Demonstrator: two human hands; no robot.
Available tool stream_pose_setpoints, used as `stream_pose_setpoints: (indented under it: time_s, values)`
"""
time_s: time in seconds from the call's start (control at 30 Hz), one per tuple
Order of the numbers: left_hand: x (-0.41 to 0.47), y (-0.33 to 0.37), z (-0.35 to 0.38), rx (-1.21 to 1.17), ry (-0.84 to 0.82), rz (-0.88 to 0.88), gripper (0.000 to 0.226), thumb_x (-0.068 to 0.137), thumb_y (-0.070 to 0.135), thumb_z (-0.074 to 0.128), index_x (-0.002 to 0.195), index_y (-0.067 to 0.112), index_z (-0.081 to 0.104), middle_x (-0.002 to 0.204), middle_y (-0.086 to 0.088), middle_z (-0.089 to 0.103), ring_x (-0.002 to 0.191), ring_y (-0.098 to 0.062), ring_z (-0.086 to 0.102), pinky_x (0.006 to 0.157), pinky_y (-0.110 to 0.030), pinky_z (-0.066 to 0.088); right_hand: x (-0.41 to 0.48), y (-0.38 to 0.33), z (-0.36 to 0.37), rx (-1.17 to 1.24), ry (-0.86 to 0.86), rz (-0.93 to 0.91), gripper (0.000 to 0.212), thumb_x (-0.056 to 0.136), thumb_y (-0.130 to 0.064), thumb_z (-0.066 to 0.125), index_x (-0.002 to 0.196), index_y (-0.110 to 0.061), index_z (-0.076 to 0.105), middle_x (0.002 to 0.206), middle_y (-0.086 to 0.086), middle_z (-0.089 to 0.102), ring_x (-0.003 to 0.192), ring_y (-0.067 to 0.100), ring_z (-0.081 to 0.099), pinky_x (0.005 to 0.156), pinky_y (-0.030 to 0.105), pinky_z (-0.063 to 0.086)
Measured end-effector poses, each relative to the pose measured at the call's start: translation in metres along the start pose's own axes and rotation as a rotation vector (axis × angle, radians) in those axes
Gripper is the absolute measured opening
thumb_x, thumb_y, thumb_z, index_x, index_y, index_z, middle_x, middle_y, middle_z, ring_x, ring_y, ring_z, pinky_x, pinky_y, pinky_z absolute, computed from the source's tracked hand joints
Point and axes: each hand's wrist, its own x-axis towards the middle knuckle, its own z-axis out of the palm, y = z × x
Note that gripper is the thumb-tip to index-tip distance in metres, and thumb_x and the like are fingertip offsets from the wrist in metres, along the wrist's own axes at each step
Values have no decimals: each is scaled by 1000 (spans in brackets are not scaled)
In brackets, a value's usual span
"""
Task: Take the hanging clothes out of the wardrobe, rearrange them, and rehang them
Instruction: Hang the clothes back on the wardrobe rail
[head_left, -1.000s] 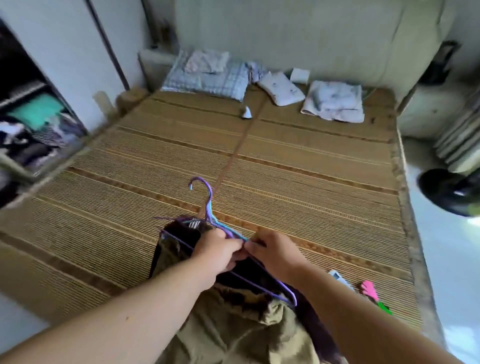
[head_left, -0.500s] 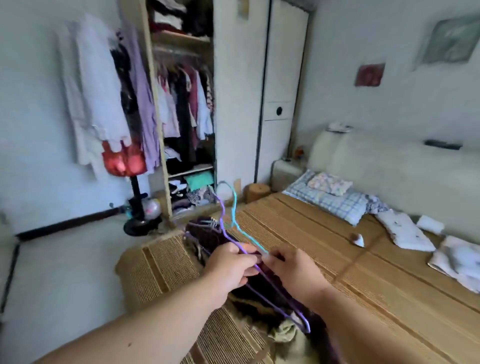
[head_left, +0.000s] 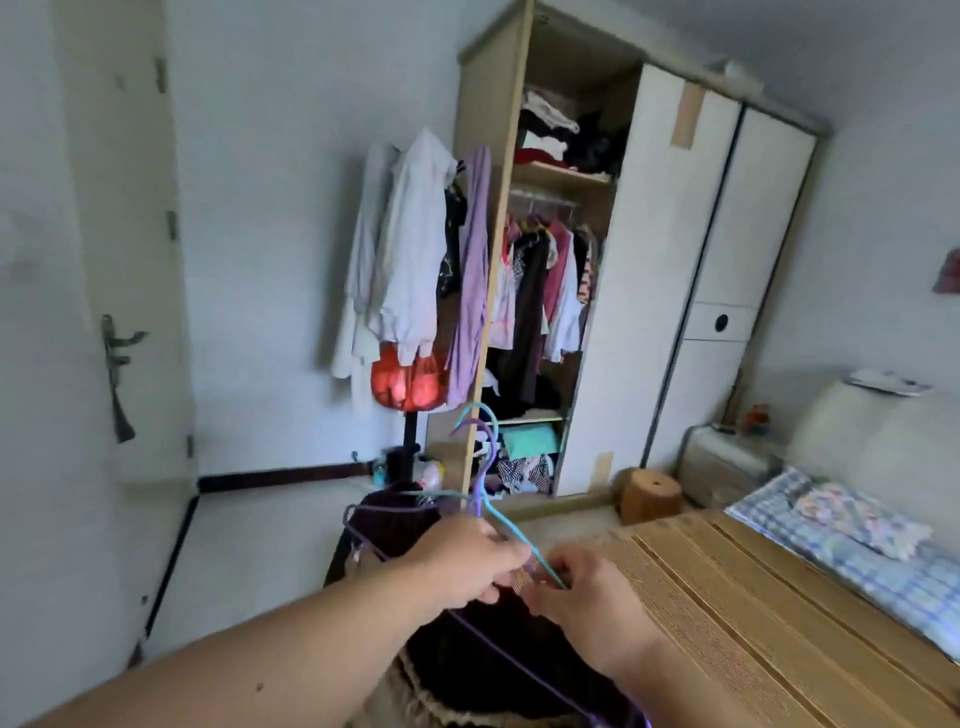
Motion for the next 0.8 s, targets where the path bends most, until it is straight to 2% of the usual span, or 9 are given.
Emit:
stream_pose_setpoints:
  time_s: [0.07, 0.13, 0.3, 0.37, 0.43, 0.5, 0.63, 0.7, 0.8]
  values:
    - [21, -13, -59, 156, 134, 70, 37, 82, 47, 62, 62, 16, 55, 54, 13, 60, 52, -6, 59, 48, -21, 43, 33, -16, 32, 63, -35, 32, 14, 72, -20, 72, 67, -19, 59, 50, -8, 56, 43, -2, 44, 47, 13, 34]
    - [39, -22, -108, 302, 261, 114, 44, 80, 53, 58, 57, 18, 46, 46, 11, 49, 44, -3, 47, 50, -26, 33, 60, -32, 58, 82, -64, 51, 11, 70, -21, 72, 69, -18, 62, 51, -8, 60, 44, -1, 47, 45, 12, 34]
    - [91, -50, -190, 336, 350, 94, 45, 80, 58, 49, 55, 22, 38, 46, 8, 37, 47, -10, 37, 50, -29, 25, 132, -75, 115, 109, -174, 8, 12, 70, -19, 73, 66, -18, 61, 51, -10, 61, 45, -3, 48, 48, 10, 35]
    - [120, -62, -211, 239, 387, 82, 40, 88, 49, 49, 61, 20, 45, 54, 9, 47, 52, -13, 46, 54, -29, 33, 162, -88, 134, 121, -220, -5, 11, 71, -18, 72, 67, -16, 62, 53, -8, 62, 46, -2, 48, 48, 10, 35]
    - [151, -72, -229, -37, 367, 76, 30, 93, 38, 51, 74, 17, 60, 77, 6, 67, 72, -14, 64, 72, -27, 45, 195, -93, 151, 134, -252, -13, 11, 72, -18, 71, 68, -17, 62, 51, -9, 62, 44, -1, 47, 47, 10, 35]
    - [180, -78, -246, -250, 341, 94, 17, 94, 31, 53, 88, 19, 64, 93, 4, 71, 87, -12, 69, 84, -28, 47, 231, -96, 164, 131, -281, -25, 11, 73, -19, 71, 69, -19, 60, 51, -11, 61, 44, -2, 46, 45, 10, 34]
    - [253, -88, -279, -338, 354, 169, 16, 99, 22, 45, 94, 26, 60, 94, 9, 67, 89, -9, 67, 84, -25, 49, 319, -94, 189, 126, -359, -77, 12, 78, -24, 68, 72, -19, 59, 57, -6, 65, 44, -1, 45, 46, 11, 31]
    - [299, -89, -296, -348, 398, 177, 19, 100, 17, 42, 97, 23, 60, 88, 10, 67, 83, -5, 66, 79, -22, 48, 374, -87, 198, 104, -394, -116, 11, 78, -28, 69, 81, -21, 61, 59, -5, 65, 45, -1, 46, 47, 12, 32]
    - [365, -83, -323, -318, 440, 174, 23, 99, 11, 42, 90, 20, 61, 81, 3, 65, 80, -11, 65, 87, -27, 49, 451, -83, 204, -2, -402, -195, 22, 80, -33, 68, 100, -33, 62, 63, -9, 57, 50, -2, 48, 50, 11, 35]
